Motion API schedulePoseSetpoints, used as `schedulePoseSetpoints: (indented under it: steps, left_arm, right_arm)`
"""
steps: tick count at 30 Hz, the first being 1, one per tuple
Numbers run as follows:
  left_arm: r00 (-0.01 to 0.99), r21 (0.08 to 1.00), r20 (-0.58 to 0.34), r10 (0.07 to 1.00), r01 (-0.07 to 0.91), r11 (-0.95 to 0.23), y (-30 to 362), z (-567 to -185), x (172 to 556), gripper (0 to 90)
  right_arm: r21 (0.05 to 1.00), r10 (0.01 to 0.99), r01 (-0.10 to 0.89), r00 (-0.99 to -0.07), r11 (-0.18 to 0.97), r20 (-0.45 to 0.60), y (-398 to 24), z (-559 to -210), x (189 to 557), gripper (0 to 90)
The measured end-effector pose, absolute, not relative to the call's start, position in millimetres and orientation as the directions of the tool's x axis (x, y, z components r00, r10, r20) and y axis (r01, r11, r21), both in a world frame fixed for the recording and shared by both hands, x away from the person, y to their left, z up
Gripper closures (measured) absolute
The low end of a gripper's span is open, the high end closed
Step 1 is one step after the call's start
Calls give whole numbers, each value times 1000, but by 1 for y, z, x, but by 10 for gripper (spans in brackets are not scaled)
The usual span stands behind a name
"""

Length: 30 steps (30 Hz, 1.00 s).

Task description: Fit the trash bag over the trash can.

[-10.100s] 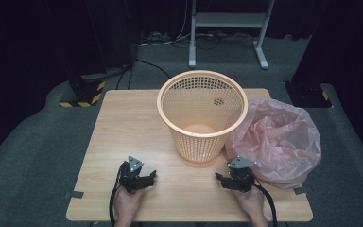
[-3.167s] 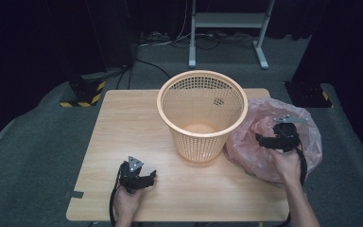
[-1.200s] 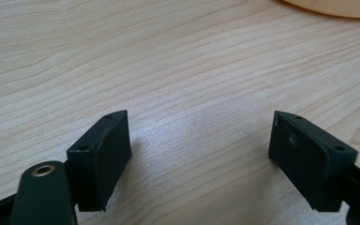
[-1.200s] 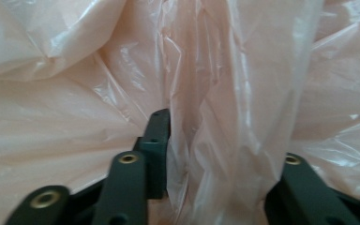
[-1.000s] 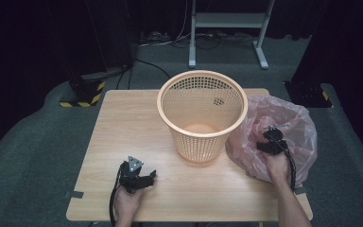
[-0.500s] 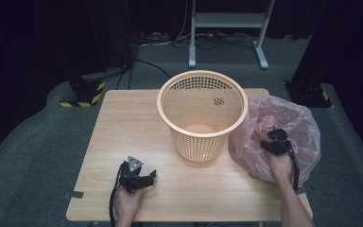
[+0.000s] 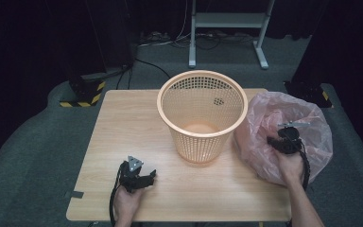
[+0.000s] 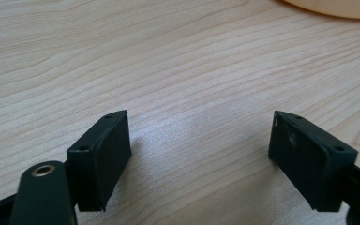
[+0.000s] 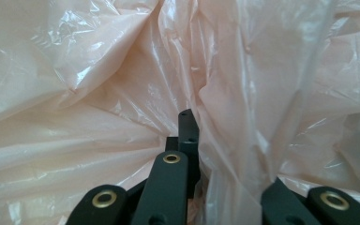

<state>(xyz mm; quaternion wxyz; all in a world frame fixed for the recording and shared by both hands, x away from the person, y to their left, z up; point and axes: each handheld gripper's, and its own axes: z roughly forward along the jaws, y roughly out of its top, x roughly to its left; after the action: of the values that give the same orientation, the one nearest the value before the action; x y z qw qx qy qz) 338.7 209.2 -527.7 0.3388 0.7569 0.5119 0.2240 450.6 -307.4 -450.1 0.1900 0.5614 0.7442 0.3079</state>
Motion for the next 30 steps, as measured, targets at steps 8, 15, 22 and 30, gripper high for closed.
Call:
schedulePoseSetpoints:
  steps: [8, 15, 22, 30]
  left_arm:
    - [375, 743, -8, 927, 623, -245, 209, -528, 339, 213]
    - [375, 743, -8, 927, 623, -246, 209, -528, 339, 213]
    - [375, 743, -9, 927, 623, -245, 209, -528, 339, 213]
    - [375, 743, -8, 927, 623, -246, 209, -528, 339, 213]
  right_arm:
    - [684, 949, 704, -310, 192, 53, -312, -438, 442, 883]
    - [691, 945, 697, -322, 192, 62, -315, -428, 436, 883]
    - [705, 939, 682, -337, 196, 64, -318, -418, 428, 883]
    - [715, 934, 669, -353, 205, 63, -321, -405, 419, 882]
